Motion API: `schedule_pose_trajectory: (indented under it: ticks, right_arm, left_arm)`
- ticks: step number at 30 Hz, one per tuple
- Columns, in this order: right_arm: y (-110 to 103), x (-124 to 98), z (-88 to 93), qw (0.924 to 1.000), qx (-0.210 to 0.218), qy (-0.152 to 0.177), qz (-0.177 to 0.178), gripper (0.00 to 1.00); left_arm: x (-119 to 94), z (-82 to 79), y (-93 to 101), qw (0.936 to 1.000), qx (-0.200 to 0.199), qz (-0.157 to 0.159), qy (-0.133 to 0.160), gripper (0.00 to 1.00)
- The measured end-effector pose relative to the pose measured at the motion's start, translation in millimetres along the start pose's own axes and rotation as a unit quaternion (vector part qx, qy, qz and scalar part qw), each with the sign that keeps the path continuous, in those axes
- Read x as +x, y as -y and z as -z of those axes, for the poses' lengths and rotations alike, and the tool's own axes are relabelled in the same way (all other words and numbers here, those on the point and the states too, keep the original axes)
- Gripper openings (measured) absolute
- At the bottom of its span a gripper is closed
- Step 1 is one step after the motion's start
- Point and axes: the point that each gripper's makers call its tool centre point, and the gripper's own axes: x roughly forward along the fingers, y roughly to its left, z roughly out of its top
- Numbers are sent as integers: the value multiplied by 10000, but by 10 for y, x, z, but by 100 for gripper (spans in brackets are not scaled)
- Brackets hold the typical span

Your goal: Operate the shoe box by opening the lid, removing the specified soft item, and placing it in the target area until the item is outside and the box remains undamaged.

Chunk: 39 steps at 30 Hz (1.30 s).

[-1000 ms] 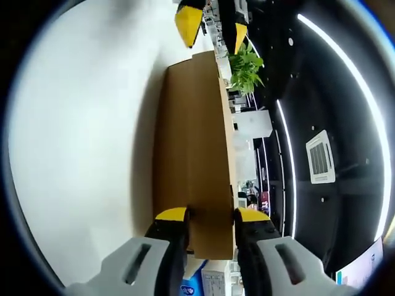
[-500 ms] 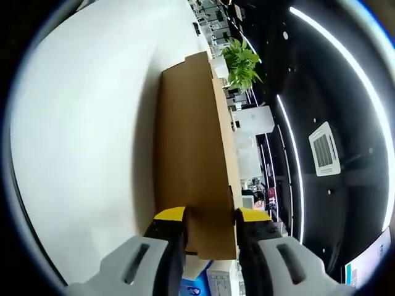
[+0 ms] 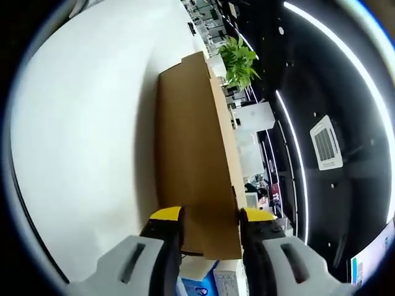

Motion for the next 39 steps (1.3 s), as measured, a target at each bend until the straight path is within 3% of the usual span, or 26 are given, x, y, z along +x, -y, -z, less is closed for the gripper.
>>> schedule_pose_trajectory:
  ticks: [3,9,12,14,16,18,20,22,26,28,30,32,36,38,39]
  right_arm:
    - [5,-5,-7,9999,139,39,-14,37]
    - [41,-8,-27,9988,480,108,-70,34]
    - [7,-78,-102,9893,1397,316,-275,37]
    - [2,-132,-137,9843,1660,427,-413,37]
    - [2,-229,-181,9735,2133,529,-627,37]
    - [-36,-318,-219,9604,2584,550,-889,38]
    - [-15,-448,-311,9305,3391,789,-1140,42]
    - [44,-624,-387,9098,3828,1002,-1252,49]
    - [154,-901,-392,8917,4230,1000,-1261,71]
    - [205,-1127,-426,8735,4552,1104,-1328,77]
    - [225,-1269,-410,8598,4796,1084,-1374,81]
    - [211,-1448,-373,8366,5178,1050,-1445,86]
    - [196,-1681,-241,8114,5592,791,-1509,96]
    - [216,-1804,-165,7877,5925,698,-1534,98]
    - [221,-1856,-140,7806,6010,684,-1575,99]
  left_arm:
    - [-58,41,19,9998,-180,-16,-74,99]
    - [-104,-12,42,9999,-39,-159,-15,99]
    - [-90,13,86,9999,41,-90,-24,99]
    - [-75,93,69,9998,11,-119,-171,99]
    - [-73,122,51,9997,6,-144,-198,99]
    - [-88,116,37,9997,-19,-176,-194,99]
    - [-116,84,28,9997,-23,-204,-144,99]
    - [-153,35,15,9997,-17,-243,-61,99]
    - [-203,-19,-4,9995,4,-301,15,99]
    - [-232,-56,-18,9994,-24,-347,70,99]
    - [-259,-82,-10,9993,-20,-367,96,99]
    - [-279,-104,1,9992,-3,-385,111,99]
    - [-335,-131,33,9992,34,-402,69,99]
    - [-370,-122,29,9989,31,-465,15,99]
    - [-388,-116,19,9987,13,-506,-9,99]
